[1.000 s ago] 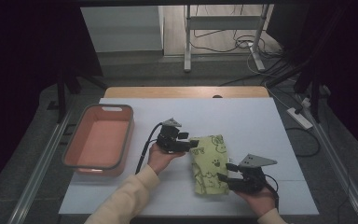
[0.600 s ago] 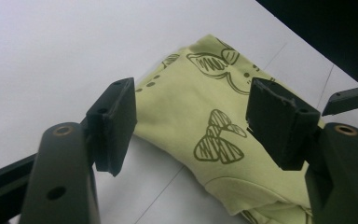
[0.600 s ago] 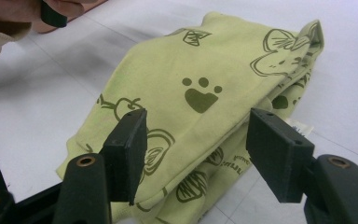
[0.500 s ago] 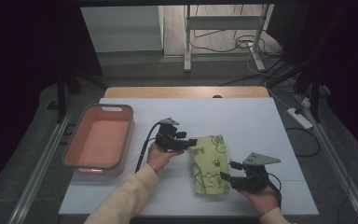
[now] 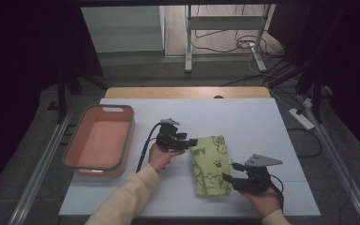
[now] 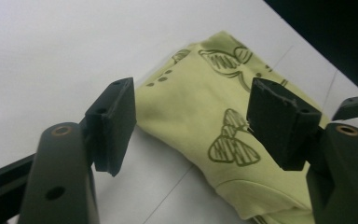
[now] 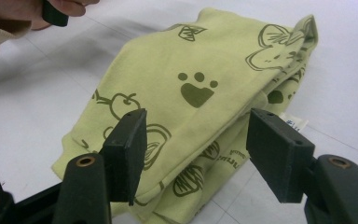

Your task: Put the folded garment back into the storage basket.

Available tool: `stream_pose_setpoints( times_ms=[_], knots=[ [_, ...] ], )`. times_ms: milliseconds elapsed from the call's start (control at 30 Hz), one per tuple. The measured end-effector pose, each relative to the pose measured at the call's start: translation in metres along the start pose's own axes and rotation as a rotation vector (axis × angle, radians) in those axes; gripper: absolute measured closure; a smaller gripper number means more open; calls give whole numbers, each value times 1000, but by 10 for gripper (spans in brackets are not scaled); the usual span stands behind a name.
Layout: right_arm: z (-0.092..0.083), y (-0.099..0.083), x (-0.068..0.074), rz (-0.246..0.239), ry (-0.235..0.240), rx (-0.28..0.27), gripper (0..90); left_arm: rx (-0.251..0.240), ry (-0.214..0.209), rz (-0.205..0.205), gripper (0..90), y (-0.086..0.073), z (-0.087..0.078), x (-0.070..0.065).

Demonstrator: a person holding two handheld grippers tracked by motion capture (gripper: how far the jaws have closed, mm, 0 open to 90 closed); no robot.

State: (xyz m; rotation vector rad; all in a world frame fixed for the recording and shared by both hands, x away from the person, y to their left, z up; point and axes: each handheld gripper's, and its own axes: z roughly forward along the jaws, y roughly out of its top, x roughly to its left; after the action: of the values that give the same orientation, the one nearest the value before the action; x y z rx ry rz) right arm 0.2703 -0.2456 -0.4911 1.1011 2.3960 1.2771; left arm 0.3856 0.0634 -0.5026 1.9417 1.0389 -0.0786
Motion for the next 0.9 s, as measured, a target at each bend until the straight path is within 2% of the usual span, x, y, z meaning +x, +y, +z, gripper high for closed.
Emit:
stream_pose_setpoints(
  times_ms=[467,633,900],
  knots=[
    [2,0,1,-5,2,9,379,33,47,-25,306,-4,17,10],
    [1,0,1,-7,-1,10,379,31,54,-40,310,-3,23,12],
    [0,-1,1,-12,-4,6,379,68,58,-65,300,-4,39,12]
  ],
)
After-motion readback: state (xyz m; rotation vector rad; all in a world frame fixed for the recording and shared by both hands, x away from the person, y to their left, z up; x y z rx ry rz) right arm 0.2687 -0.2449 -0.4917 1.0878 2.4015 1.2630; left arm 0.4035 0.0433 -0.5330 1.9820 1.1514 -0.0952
